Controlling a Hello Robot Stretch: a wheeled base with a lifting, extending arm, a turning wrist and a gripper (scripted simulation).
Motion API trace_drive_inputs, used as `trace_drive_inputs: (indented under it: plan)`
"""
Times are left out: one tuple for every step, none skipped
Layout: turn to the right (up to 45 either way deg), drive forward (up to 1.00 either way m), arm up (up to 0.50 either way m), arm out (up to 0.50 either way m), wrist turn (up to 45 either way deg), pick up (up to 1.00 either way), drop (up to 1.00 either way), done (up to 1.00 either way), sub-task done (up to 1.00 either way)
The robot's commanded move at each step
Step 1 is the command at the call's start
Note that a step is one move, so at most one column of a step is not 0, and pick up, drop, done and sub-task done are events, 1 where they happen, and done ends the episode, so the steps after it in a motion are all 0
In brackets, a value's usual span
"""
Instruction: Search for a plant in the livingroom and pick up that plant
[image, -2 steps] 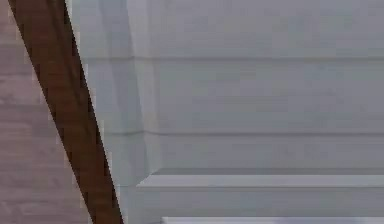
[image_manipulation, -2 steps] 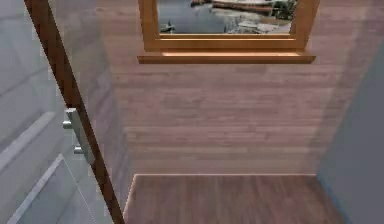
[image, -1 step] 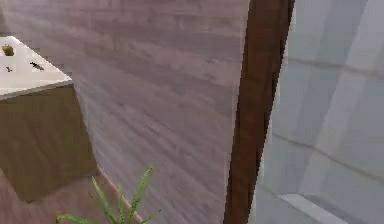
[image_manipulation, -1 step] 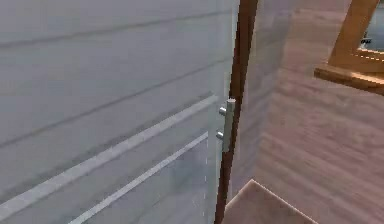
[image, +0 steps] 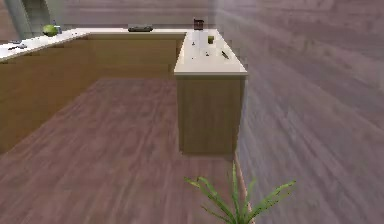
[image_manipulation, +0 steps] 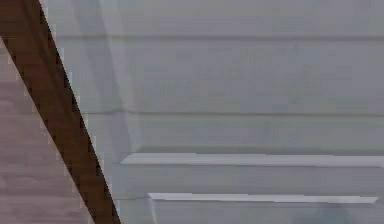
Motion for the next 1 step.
trace_drive_inputs:
  plan:
    - [-45.0,0.0,0.0,0.0,0.0,0.0,0.0,0.0,0.0]
